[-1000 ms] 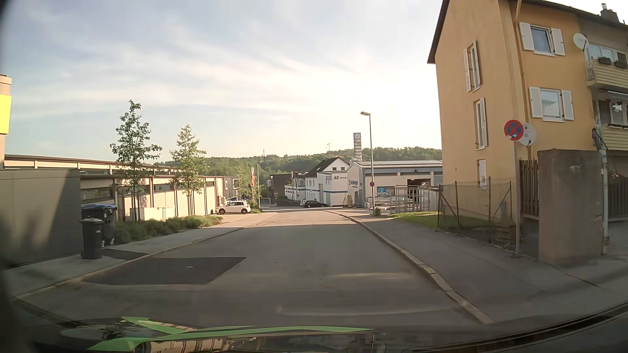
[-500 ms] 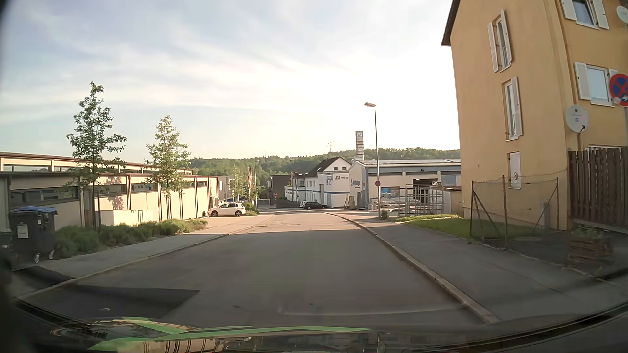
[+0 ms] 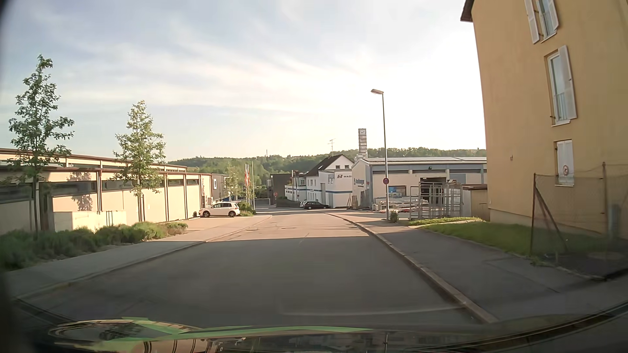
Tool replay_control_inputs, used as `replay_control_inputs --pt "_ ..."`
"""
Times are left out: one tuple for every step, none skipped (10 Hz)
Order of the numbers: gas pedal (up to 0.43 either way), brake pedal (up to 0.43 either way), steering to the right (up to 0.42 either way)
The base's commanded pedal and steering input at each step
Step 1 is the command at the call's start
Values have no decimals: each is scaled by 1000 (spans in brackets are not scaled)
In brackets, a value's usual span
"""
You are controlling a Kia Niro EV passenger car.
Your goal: Follow the waypoints while adhering to traffic rules and regulations
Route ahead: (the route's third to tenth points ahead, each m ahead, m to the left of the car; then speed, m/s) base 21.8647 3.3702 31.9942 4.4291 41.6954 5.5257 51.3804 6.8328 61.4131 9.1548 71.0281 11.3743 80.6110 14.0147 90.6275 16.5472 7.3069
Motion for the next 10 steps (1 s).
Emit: replay_control_inputs --pt "0 0 -11" --pt "0 0 -11" --pt "0 0 -11" --pt "0 0 -11" --pt "0 0 -11" --pt "0 0 -11" --pt "0 0 -12" --pt "0 0 -12" --pt "0 0 -13" --pt "0 0 -13"
